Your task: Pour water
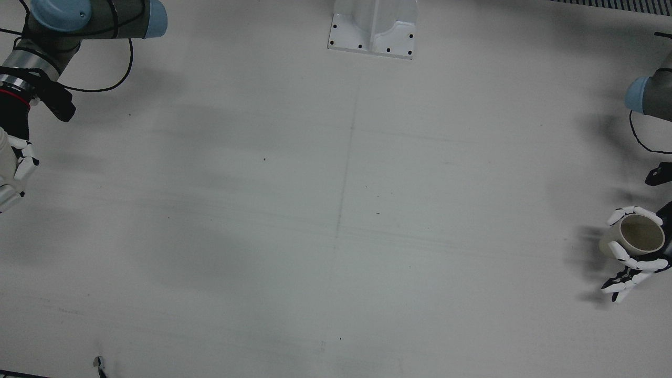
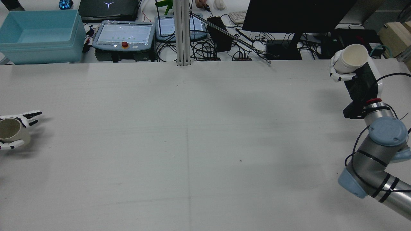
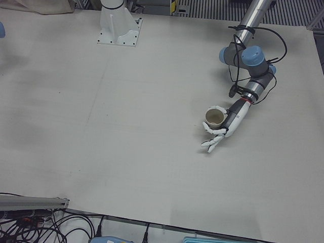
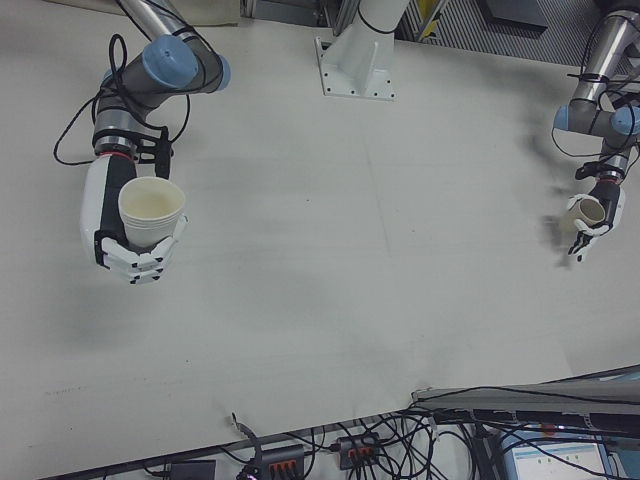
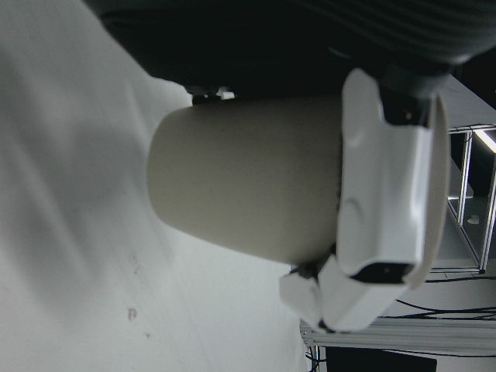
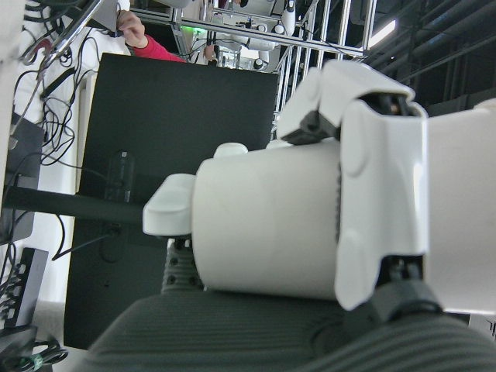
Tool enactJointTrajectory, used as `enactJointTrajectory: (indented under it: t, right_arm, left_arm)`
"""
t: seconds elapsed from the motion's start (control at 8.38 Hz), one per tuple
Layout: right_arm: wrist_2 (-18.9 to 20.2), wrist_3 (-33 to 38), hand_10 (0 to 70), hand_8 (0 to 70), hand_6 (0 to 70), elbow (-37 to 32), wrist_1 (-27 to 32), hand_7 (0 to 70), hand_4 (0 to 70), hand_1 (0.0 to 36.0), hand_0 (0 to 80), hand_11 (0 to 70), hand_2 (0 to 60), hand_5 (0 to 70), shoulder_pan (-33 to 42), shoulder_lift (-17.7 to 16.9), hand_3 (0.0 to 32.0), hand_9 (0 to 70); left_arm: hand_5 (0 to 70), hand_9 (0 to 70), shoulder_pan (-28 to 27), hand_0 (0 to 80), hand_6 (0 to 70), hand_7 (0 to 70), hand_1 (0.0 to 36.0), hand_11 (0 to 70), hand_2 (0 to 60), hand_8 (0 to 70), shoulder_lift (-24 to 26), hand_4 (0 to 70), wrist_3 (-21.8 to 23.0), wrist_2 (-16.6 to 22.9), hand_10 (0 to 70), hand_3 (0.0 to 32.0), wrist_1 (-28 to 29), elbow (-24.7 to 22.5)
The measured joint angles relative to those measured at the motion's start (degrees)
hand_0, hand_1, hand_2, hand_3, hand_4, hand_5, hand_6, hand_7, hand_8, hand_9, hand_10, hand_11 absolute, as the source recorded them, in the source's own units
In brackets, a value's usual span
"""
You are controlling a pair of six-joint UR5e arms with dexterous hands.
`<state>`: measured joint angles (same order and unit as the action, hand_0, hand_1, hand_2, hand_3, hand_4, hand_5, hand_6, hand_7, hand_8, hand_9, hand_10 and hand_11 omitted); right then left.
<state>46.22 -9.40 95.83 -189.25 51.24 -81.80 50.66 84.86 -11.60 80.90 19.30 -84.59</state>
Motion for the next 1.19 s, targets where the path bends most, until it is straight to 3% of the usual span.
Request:
enactJointTrajectory:
  t: [0.12, 0.24, 0.36, 0.48, 0.6, 0.72, 0.83, 0.95, 1.07, 1.19]
  right_arm:
    - [0.1, 0.1, 70.0, 70.0, 70.0, -3.6, 3.3, 70.0, 70.0, 30.0, 63.7, 70.0, 60.0, 70.0, 0.1, 0.1, 0.0, 70.0]
    - [0.1, 0.3, 70.0, 70.0, 70.0, -5.7, 5.4, 70.0, 70.0, 29.9, 63.8, 70.0, 60.0, 70.0, 0.1, 0.2, 0.0, 70.0]
    - [0.1, 0.4, 68.0, 68.8, 70.0, -6.8, 6.4, 70.0, 70.0, 29.0, 64.2, 70.0, 60.0, 70.0, 0.1, 0.2, 0.0, 70.0]
    - [0.1, 0.5, 64.4, 66.0, 70.0, -8.5, 6.9, 70.0, 70.0, 27.3, 64.2, 70.0, 60.0, 70.0, -0.2, 0.3, 0.0, 70.0]
    - [0.1, 0.3, 59.7, 62.3, 70.0, -12.3, 9.0, 70.0, 70.0, 23.5, 62.1, 70.0, 49.0, 70.0, -0.8, 1.0, 0.0, 70.0]
    - [-0.1, 0.3, 52.3, 57.4, 70.0, -17.7, 13.0, 67.0, 70.0, 23.3, 63.4, 70.0, 43.8, 70.0, -1.6, 2.5, 0.0, 70.0]
    - [-0.5, 0.4, 27.8, 36.7, 52.4, -25.2, 19.4, 48.9, 70.0, 20.9, 61.8, 40.8, 26.6, 56.9, -2.4, 4.6, 0.0, 43.8]
    - [-0.7, 0.4, 6.9, 14.2, 28.8, -30.4, 24.2, 29.6, 66.6, 19.0, 58.5, 11.0, 14.4, 32.5, -3.0, 6.1, 0.0, 13.7]
    - [-0.8, 0.5, 0.1, 2.8, 15.6, -33.4, 27.2, 14.3, 53.0, 16.7, 56.5, 0.4, 2.9, 16.0, -3.3, 6.9, 0.0, 1.4]
    - [-0.8, 0.7, 0.0, 1.3, 11.9, -34.5, 28.5, 8.7, 41.7, 16.1, 56.3, 0.0, 0.0, 10.9, -3.5, 7.2, 0.0, 0.3]
  left_arm:
    - [70.0, 5.7, 0.0, 65.5, 19.1, 14.8, 34.0, 12.5, 60.0, 6.1, 0.0, 70.0, -1.1, -0.2, 7.4, 0.0, 1.5, 1.9]
    - [61.8, 2.4, 0.0, 55.3, 15.0, 12.1, 20.2, 7.0, 28.3, 3.5, 0.0, 63.0, -2.0, -0.5, 4.0, 0.0, 2.4, 3.1]
    - [27.7, 0.2, 0.0, 50.3, 9.9, 8.4, 13.6, 0.7, 14.2, 1.1, 0.0, 46.0, -2.6, -1.1, 0.2, 0.0, 2.9, 3.8]
    - [16.2, 0.0, 0.0, 49.2, 8.1, 6.5, 11.8, 0.0, 10.0, 0.6, 0.0, 38.4, -3.1, -1.6, 0.0, 0.0, 3.0, 4.2]
    - [7.8, 0.0, 0.0, 48.4, 6.6, 4.9, 10.7, 0.0, 6.1, 0.3, 0.0, 30.1, -3.4, -1.9, 0.0, 0.0, 3.1, 4.8]
    - [5.7, 0.0, 0.0, 48.1, 6.2, 4.7, 10.4, 0.0, 5.6, 0.2, 0.0, 28.0, -3.7, -2.1, 0.0, 0.0, 3.2, 5.2]
    - [4.4, 0.0, 0.0, 47.9, 6.2, 4.8, 10.0, 0.0, 4.9, 0.2, 0.0, 27.7, -3.8, -2.1, 0.0, 0.0, 3.3, 5.5]
    - [3.8, 0.0, 0.0, 47.8, 6.3, 5.1, 9.6, 0.0, 4.6, 0.2, 0.0, 30.8, -3.8, -2.1, 0.0, 0.0, 3.4, 5.6]
    - [2.6, 0.0, 0.0, 47.8, 6.1, 4.9, 9.7, 0.0, 4.4, 0.2, 0.0, 28.3, -3.9, -2.2, 0.0, 0.0, 3.4, 5.6]
    - [1.7, 0.0, 0.0, 47.8, 5.6, 4.6, 9.9, 0.0, 3.8, 0.1, 0.0, 26.0, -3.9, -2.2, 0.0, 0.0, 3.5, 5.6]
